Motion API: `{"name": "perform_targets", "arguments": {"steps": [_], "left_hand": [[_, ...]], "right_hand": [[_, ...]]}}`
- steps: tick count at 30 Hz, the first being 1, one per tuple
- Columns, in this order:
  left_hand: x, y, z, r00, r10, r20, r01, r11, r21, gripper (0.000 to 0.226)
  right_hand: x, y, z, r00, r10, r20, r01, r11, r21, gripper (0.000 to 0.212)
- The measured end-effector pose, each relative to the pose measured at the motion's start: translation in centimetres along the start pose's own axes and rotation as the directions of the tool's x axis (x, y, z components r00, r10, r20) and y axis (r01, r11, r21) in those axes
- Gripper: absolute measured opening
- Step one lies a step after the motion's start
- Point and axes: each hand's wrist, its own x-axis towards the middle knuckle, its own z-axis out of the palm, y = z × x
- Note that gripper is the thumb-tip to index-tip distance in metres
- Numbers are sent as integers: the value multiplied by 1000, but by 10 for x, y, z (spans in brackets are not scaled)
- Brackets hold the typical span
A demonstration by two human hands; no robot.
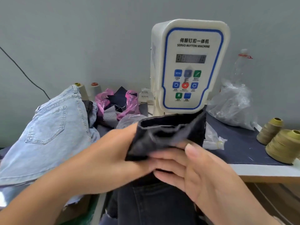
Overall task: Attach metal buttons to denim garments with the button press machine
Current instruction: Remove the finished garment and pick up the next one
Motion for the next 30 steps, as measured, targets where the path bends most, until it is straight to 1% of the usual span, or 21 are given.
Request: {"name": "perform_targets", "arguments": {"steps": [1, 2, 3, 4, 5, 6, 7, 8, 9, 10, 11, 12, 13, 16, 18, 21, 23, 25, 27, 28, 30], "left_hand": [[-2, -4, -4, 998, -33, -61, 30, 998, -51, 40], [-5, -9, -10, 994, -69, -88, 57, 989, -134, 37], [-8, -15, -15, 992, -97, -78, 78, 973, -216, 35], [-12, -19, -21, 992, -108, -60, 88, 958, -274, 33], [-17, -23, -26, 992, -116, -51, 93, 941, -326, 33], [-21, -27, -30, 990, -127, -56, 96, 919, -383, 35], [-25, -31, -34, 987, -140, -76, 92, 894, -439, 38], [-29, -34, -38, 984, -145, -101, 78, 868, -491, 41], [-32, -37, -41, 980, -156, -127, 67, 846, -529, 46], [-34, -39, -46, 973, -169, -155, 56, 831, -553, 53], [-36, -41, -51, 966, -177, -189, 41, 825, -563, 58], [-37, -43, -58, 957, -181, -226, 26, 831, -556, 60], [-38, -44, -67, 946, -181, -268, 9, 843, -538, 56], [-35, -52, -111, 888, -220, -404, 2, 880, -474, 27], [-28, -60, -155, 843, -275, -463, 65, 905, -421, 25], [-10, -84, -227, 722, -319, -614, 157, 940, -303, 34], [-2, -112, -266, 587, -327, -741, 376, 920, -108, 53], [-5, -145, -287, 502, -375, -780, 689, 718, 98, 71], [-11, -180, -281, 531, -457, -713, 819, 493, 294, 72], [-14, -197, -270, 563, -496, -661, 817, 454, 356, 71], [-16, -231, -234, 625, -562, -541, 777, 517, 360, 70]], "right_hand": [[-1, 2, -2, 998, -48, 31, 52, 990, -134, 70], [-3, 7, -6, 987, -156, 37, 159, 927, -339, 62], [-6, 13, -13, 949, -316, 11, 264, 773, -577, 48], [-8, 22, -20, 871, -491, -5, 322, 579, -749, 36], [-11, 33, -29, 783, -622, -13, 328, 429, -842, 36], [-15, 48, -40, 724, -689, -39, 310, 375, -874, 46], [-15, 63, -48, 711, -695, -108, 273, 414, -868, 61], [-15, 78, -52, 751, -630, -197, 240, 539, -807, 73], [-12, 91, -54, 834, -493, -249, 204, 694, -691, 79], [-9, 102, -54, 925, -307, -224, 137, 819, -557, 79], [-4, 109, -51, 980, -131, -147, 53, 895, -442, 72], [1, 111, -46, 998, -6, -68, -20, 925, -378, 62], [9, 110, -38, 999, 48, -17, -51, 935, -350, 53], [46, 101, -6, 999, -37, 10, 38, 958, -285, 34], [81, 89, 20, 997, -80, 7, 79, 965, -250, 22], [151, 69, 56, 999, 33, 17, -30, 986, -162, 19], [196, 62, 73, 993, 118, 4, -114, 973, -203, 19], [232, 73, 78, 990, 132, -50, -141, 933, -331, 20], [251, 94, 72, 978, 151, -141, -204, 816, -541, 42], [253, 106, 68, 980, 127, -156, -198, 751, -630, 57], [250, 134, 62, 996, 80, -43, -85, 639, -765, 75]]}}
